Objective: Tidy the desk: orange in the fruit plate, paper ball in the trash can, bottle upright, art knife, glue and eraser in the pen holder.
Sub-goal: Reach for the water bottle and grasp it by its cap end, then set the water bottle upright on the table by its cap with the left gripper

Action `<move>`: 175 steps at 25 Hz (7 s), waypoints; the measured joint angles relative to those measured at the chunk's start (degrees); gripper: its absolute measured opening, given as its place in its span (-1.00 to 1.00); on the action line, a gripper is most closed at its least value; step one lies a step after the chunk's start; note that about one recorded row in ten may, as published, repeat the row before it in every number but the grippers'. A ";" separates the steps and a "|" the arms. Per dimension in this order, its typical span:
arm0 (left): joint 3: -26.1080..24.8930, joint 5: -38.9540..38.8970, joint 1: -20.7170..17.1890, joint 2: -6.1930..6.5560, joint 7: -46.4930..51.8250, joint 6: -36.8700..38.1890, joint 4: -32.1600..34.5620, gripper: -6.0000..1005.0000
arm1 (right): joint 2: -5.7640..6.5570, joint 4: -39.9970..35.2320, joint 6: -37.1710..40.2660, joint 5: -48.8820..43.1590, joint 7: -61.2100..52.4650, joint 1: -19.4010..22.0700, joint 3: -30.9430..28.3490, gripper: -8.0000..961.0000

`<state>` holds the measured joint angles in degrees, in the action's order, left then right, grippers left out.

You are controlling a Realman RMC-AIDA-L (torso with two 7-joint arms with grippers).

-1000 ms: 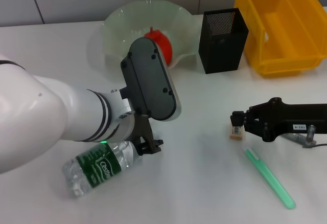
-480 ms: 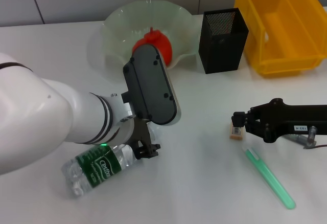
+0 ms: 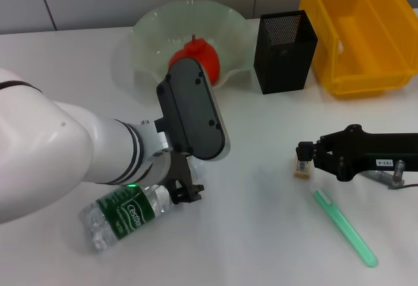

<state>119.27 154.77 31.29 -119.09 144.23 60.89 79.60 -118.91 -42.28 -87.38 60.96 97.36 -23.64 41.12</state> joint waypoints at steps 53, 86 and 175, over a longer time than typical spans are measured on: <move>-4.43 -1.55 -6.16 0.45 1.49 3.11 11.73 -0.11 | -0.06 1.51 -0.33 0.73 0.99 0.20 0.01 -0.86; -11.73 -4.39 -10.63 0.53 -0.98 3.85 21.82 -0.09 | 0.00 1.67 -0.08 0.74 1.37 0.11 0.01 -0.86; -27.58 -36.42 -17.05 0.57 -25.18 -2.57 10.13 -0.05 | 0.18 2.20 -0.23 0.75 2.04 -0.01 -1.31 -0.88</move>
<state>91.69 118.35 14.24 -118.52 119.05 58.32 89.73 -118.73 -40.08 -87.61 61.70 99.40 -23.65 39.81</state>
